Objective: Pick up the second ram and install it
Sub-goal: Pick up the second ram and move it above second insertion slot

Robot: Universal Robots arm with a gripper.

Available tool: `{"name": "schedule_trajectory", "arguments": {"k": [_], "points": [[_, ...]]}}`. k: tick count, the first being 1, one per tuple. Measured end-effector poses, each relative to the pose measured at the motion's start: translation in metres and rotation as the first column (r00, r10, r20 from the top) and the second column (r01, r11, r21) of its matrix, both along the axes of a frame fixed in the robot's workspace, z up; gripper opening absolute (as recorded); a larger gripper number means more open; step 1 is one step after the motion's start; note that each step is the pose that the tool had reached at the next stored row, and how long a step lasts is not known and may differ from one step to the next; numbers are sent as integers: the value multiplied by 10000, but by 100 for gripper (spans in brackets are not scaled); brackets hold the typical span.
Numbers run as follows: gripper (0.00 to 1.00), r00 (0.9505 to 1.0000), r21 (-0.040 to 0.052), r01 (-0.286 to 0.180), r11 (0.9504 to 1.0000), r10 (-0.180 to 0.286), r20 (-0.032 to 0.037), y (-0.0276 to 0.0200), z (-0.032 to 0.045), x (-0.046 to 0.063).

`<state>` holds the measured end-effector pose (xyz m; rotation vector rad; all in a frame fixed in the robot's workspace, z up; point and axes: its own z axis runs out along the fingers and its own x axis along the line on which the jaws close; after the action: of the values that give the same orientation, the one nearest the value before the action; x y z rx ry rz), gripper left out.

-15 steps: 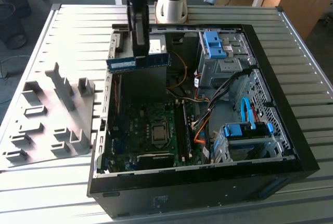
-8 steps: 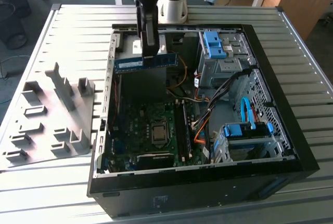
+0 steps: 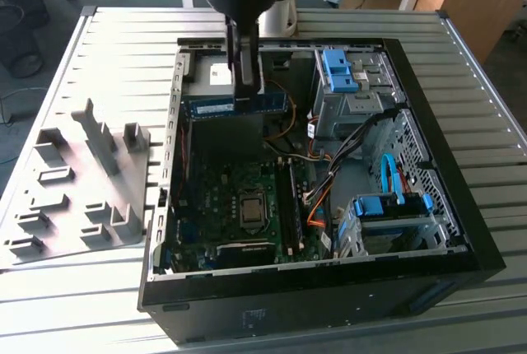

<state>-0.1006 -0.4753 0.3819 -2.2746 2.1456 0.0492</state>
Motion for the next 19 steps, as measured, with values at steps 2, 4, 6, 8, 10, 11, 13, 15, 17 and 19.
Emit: {"name": "schedule_trajectory", "arguments": {"k": [2, 4, 6, 8, 10, 11, 13, 15, 17, 19], "points": [[14, 10000, -2, 10, 10000, -10, 0, 0, -35, 59], [14, 10000, 0, 12, 10000, -12, 0, 0, -73, 121], [14, 10000, -2, 14, 10000, -14, 0, 0, -108, 172], [14, 10000, -1, 14, 10000, -14, -1, 0, -145, 199], [14, 10000, -1, 14, 10000, -14, -1, -3, -181, 212], [14, 10000, -1, 14, 10000, -14, 0, -7, -199, 217], [14, 10000, -1, 14, 10000, -14, 0, -16, -235, 228], [14, 10000, 0, 14, 10000, -14, 0, -25, -268, 237], [14, 10000, -1, 14, 10000, -14, 0, -30, -294, 247], [14, 10000, -1, 14, 10000, -14, 0, -33, -318, 257]]}}
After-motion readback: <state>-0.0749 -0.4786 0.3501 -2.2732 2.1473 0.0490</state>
